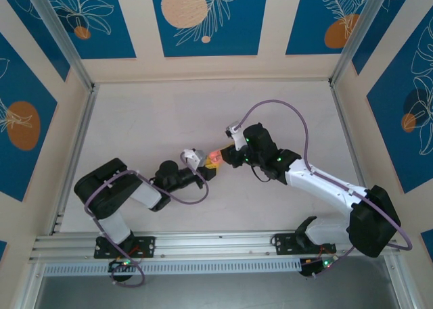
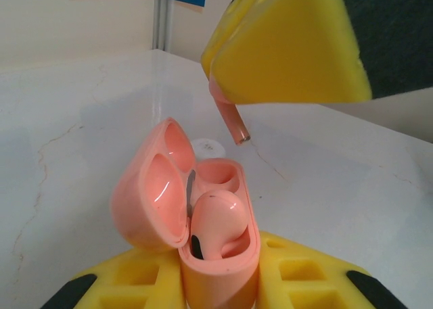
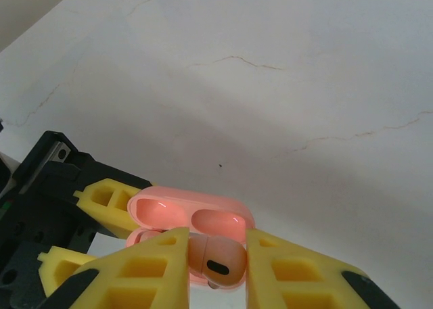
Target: Insert wireless bluetooth earbuds into charging case
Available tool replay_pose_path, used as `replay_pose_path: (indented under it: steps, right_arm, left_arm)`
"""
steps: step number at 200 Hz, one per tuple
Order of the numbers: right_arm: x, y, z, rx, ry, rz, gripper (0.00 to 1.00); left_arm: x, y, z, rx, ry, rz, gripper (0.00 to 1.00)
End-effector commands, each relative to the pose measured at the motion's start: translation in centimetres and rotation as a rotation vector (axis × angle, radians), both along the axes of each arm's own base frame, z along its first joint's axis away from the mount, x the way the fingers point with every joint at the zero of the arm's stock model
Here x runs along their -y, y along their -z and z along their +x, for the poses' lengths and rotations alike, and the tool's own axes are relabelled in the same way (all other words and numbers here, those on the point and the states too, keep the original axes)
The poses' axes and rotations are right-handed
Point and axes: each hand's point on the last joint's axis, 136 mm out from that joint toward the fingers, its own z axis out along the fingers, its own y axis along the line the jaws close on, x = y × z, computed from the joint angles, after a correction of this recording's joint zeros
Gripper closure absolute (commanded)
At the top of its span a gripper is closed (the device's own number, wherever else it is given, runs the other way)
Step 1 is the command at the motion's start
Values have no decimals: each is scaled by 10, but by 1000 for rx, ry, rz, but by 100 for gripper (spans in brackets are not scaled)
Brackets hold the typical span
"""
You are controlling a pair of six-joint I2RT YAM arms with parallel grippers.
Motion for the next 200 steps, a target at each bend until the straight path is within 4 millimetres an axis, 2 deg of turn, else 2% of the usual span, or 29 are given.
replay_pose_path:
  steps: [1, 85, 146, 200]
  right_arm:
    - [-1, 7, -2, -7, -26, -9, 76]
    - [0, 15, -7, -28, -47, -26, 77]
    - [-1, 25, -18, -53, -85, -58, 77]
    - [8, 33, -18, -28, -29, -174, 77]
  left_arm:
    - [7, -32, -4, 65, 34, -74, 76]
    - [4, -41, -1, 89, 4, -87, 76]
    - [3, -44, 1, 105, -9, -87, 76]
    - [1, -43, 2, 115, -18, -78, 76]
